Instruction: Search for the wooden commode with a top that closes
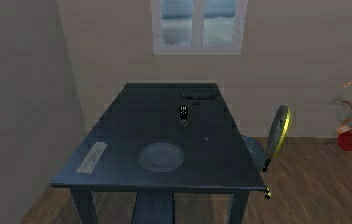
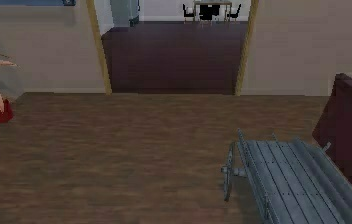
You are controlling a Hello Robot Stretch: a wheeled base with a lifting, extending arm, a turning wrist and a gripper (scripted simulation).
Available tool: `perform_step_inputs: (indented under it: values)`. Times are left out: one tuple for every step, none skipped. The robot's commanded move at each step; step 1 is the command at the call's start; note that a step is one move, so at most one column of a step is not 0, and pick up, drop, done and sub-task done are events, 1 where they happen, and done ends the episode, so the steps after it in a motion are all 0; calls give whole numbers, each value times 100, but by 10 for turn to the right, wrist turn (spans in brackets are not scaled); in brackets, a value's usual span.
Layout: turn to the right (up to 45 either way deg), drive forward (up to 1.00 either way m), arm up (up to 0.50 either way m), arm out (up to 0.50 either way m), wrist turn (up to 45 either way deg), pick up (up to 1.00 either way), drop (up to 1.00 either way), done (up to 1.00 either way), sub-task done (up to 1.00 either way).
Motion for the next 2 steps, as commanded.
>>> perform_step_inputs:
  values:
    - [0,10,0,0,0,0,0,0,0]
    - [-450,0,0,0,0,0,0,0,0]
